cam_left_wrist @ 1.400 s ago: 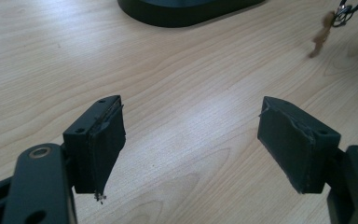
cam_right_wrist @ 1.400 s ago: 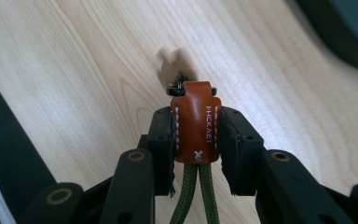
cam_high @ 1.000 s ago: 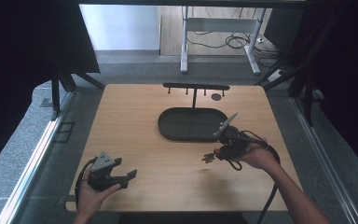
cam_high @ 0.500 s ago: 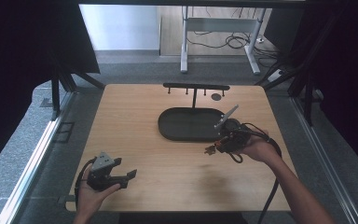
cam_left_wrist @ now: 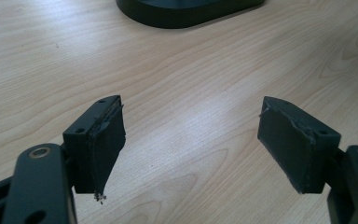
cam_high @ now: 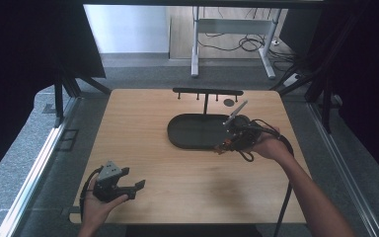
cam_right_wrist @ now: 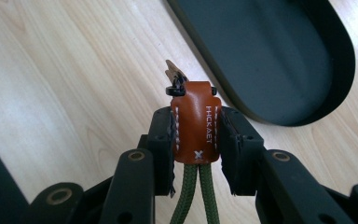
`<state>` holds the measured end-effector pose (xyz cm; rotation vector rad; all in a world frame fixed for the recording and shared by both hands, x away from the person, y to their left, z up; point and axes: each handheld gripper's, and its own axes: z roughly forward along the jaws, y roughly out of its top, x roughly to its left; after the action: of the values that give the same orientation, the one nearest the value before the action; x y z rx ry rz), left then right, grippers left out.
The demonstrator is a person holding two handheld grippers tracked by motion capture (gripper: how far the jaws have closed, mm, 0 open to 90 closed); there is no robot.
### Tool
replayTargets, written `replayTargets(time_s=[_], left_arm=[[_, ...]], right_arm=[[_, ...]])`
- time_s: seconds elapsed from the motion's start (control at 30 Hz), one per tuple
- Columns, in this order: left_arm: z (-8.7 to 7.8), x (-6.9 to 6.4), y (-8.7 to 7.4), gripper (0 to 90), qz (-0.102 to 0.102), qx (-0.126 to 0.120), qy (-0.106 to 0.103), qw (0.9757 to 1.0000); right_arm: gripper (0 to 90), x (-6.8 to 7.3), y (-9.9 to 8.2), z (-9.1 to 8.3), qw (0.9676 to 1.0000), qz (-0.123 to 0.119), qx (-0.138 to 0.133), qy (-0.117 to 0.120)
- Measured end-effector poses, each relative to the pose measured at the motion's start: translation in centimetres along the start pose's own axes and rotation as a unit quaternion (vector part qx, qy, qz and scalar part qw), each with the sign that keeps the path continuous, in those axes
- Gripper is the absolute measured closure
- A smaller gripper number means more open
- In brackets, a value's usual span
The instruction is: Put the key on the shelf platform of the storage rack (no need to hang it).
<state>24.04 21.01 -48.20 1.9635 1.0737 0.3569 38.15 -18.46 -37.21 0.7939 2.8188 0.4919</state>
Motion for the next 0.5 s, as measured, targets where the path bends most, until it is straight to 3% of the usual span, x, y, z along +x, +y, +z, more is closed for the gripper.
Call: replayTargets(time_s=[0.5], left_arm=[[0.2, 0.1, -0.1, 23.1, -0.003, 0.003, -0.004, 1.0]], right_arm=[[67.3, -2.2, 2.4, 1.2, 1.0, -0.005, -0.004, -0.006]])
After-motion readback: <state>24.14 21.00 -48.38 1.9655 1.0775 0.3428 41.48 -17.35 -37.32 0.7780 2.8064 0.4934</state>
